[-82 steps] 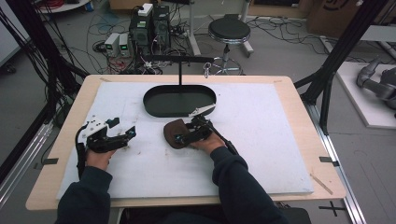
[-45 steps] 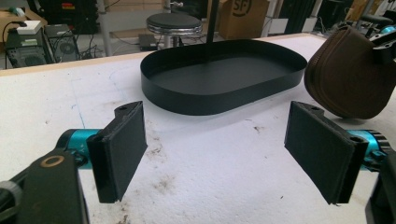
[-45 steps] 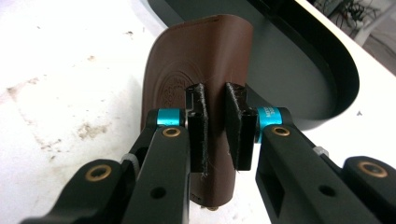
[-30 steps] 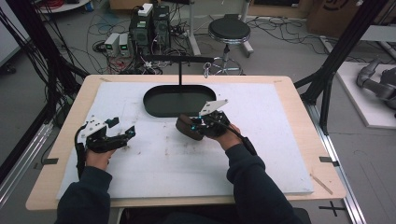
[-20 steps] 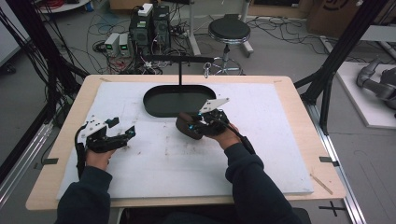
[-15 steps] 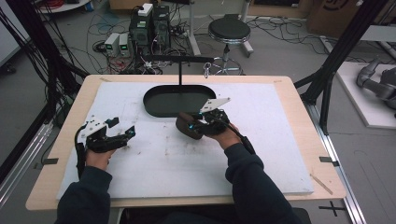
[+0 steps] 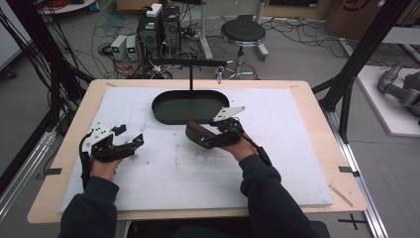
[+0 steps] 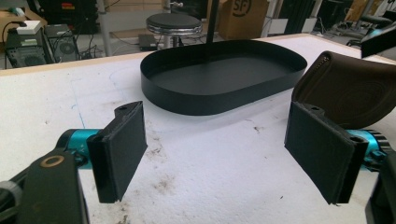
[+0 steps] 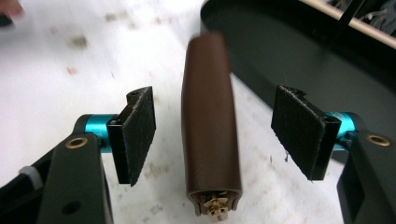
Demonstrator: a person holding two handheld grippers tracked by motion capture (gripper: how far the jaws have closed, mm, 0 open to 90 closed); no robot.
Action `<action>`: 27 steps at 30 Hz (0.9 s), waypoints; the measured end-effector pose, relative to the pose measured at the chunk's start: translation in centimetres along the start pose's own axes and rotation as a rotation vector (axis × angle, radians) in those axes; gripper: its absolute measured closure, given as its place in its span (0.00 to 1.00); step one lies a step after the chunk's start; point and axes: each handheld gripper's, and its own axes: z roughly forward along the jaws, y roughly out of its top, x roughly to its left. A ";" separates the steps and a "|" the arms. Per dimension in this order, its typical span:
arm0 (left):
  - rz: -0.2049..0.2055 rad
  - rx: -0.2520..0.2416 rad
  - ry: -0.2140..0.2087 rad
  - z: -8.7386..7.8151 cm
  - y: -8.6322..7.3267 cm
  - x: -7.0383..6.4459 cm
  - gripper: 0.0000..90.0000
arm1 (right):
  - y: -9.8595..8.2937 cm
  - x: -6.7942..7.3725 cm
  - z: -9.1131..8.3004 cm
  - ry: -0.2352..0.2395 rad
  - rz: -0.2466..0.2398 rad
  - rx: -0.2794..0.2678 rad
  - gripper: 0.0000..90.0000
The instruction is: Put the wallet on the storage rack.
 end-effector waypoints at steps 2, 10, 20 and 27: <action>-0.001 -0.001 -0.001 0.0 0.0 0.0 0.23 | -0.3 0.0 0.7 -0.002 0.003 0.024 0.35; 0.001 -0.003 0.002 -0.1 0.0 0.1 0.23 | -0.2 0.0 1.4 0.022 -0.025 0.061 0.72; 0.005 -0.004 0.000 0.0 0.0 0.1 0.23 | 2.5 -3.5 0.0 -0.007 0.125 -0.077 0.73; 0.005 -0.006 -0.004 0.0 0.0 0.1 0.23 | 4.8 -5.4 1.4 -0.039 0.154 -0.109 0.73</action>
